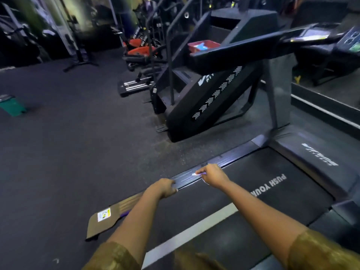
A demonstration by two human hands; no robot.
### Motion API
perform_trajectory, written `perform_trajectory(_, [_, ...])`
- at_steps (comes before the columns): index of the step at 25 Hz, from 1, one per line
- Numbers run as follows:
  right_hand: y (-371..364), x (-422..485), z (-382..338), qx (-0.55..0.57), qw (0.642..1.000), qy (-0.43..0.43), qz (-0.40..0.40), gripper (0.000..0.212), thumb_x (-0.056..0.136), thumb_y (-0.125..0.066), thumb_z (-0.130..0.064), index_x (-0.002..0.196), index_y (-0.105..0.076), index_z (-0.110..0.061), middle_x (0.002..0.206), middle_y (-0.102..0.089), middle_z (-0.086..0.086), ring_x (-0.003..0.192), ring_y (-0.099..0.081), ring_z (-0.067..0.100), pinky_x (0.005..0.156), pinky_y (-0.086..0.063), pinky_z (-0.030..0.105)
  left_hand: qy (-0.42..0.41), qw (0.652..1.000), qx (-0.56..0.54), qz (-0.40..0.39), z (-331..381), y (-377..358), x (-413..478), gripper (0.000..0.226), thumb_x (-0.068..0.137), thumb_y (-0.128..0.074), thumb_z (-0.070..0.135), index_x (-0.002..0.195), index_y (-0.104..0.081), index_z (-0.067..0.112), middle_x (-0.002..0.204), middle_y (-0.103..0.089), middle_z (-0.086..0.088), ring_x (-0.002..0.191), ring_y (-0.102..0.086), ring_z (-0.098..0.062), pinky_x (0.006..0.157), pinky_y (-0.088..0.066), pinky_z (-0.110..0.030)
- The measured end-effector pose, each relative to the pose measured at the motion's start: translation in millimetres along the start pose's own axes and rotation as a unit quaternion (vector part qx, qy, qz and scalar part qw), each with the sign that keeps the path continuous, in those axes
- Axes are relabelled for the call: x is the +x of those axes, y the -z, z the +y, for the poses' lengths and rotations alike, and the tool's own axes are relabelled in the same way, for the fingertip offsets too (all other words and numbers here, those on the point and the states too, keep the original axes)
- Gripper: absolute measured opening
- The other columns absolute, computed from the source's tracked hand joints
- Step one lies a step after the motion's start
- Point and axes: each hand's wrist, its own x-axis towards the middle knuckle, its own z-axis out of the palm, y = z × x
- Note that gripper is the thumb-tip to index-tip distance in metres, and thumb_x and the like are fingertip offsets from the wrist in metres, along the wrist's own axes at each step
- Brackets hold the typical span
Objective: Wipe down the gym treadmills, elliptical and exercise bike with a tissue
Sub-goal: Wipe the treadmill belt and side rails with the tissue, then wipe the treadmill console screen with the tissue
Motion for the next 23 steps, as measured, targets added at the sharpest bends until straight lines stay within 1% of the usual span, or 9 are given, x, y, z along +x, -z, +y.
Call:
perform_trajectory(4, [109,11,-9,0.018,0.998,-0.056,0.029,0.033,0.088,-0.051,-0.010,0.110,-0.070,-0.025,0.110,-0.069,0.007,0.097,-0.064,0.025,0.076,-0.049,0.029,-0.062,0.998,0.004,-0.007,50,105,21,0.054,0.099,-0.046,0.034,0.147,-0.033,0.013,0.152,-0.033,-0.011,0.138,-0.034,-0.027,0.111,-0.030,-0.034])
perform_trajectory(7, [183,8,-2,0.023,0.991,-0.085,0.103,0.033,0.090,-0.049,-0.007,0.112,-0.070,-0.022,0.107,-0.070,0.009,0.075,-0.058,0.017,0.052,-0.037,0.014,-0.131,0.991,0.006,0.020,90,172,41,0.052,0.099,-0.045,0.033,0.146,-0.035,0.014,0.151,-0.035,-0.011,0.137,-0.034,-0.026,0.110,-0.029,-0.032])
perform_trajectory(8, [205,6,4,0.027,0.986,-0.100,0.133,0.033,0.090,-0.049,-0.007,0.112,-0.070,-0.020,0.107,-0.070,0.009,0.072,-0.057,0.016,0.050,-0.036,0.014,-0.155,0.987,0.015,0.029,104,192,52,0.051,0.100,-0.045,0.034,0.146,-0.035,0.014,0.151,-0.035,-0.011,0.138,-0.034,-0.026,0.111,-0.029,-0.032])
perform_trajectory(12, [277,6,33,0.058,0.956,-0.153,0.243,0.033,0.087,-0.050,-0.002,0.109,-0.071,-0.014,0.111,-0.068,0.009,0.102,-0.063,0.022,0.076,-0.039,0.014,-0.245,0.967,0.058,0.039,160,252,105,0.054,0.098,-0.047,0.038,0.146,-0.036,0.016,0.149,-0.038,-0.011,0.137,-0.035,-0.026,0.112,-0.030,-0.036])
perform_trajectory(13, [291,5,40,0.063,0.949,-0.165,0.262,0.034,0.086,-0.050,-0.001,0.109,-0.071,-0.015,0.110,-0.069,0.009,0.104,-0.062,0.023,0.076,-0.038,0.014,-0.268,0.960,0.069,0.037,175,263,117,0.053,0.098,-0.048,0.037,0.145,-0.037,0.016,0.148,-0.039,-0.012,0.136,-0.036,-0.027,0.111,-0.030,-0.036])
perform_trajectory(18, [348,9,79,0.095,0.883,-0.256,0.383,0.030,0.087,-0.052,-0.006,0.107,-0.072,-0.018,0.106,-0.070,0.008,0.101,-0.064,0.024,0.080,-0.047,0.026,-0.382,0.918,0.094,0.047,263,319,167,0.051,0.098,-0.048,0.033,0.144,-0.039,0.014,0.145,-0.041,-0.016,0.136,-0.036,-0.027,0.108,-0.027,-0.029])
perform_trajectory(19, [360,9,88,0.106,0.868,-0.265,0.406,0.028,0.088,-0.053,-0.005,0.107,-0.071,-0.016,0.106,-0.070,0.008,0.100,-0.065,0.023,0.076,-0.048,0.021,-0.409,0.906,0.094,0.050,283,331,172,0.050,0.098,-0.049,0.031,0.144,-0.039,0.013,0.144,-0.042,-0.016,0.134,-0.038,-0.026,0.106,-0.025,-0.027])
perform_trajectory(21, [387,11,106,0.117,0.838,-0.280,0.454,0.026,0.090,-0.053,-0.004,0.107,-0.071,-0.012,0.105,-0.070,0.009,0.088,-0.067,0.018,0.057,-0.041,0.003,-0.457,0.882,0.095,0.059,324,353,186,0.050,0.098,-0.049,0.029,0.144,-0.039,0.012,0.142,-0.044,-0.015,0.132,-0.040,-0.026,0.104,-0.025,-0.026])
perform_trajectory(23, [414,15,122,0.110,0.812,-0.284,0.498,0.025,0.090,-0.053,-0.004,0.106,-0.071,-0.010,0.102,-0.071,0.011,0.070,-0.062,0.011,0.052,-0.037,0.002,-0.494,0.863,0.079,0.069,361,375,200,0.050,0.098,-0.050,0.028,0.144,-0.039,0.012,0.140,-0.046,-0.014,0.131,-0.041,-0.027,0.104,-0.026,-0.026])
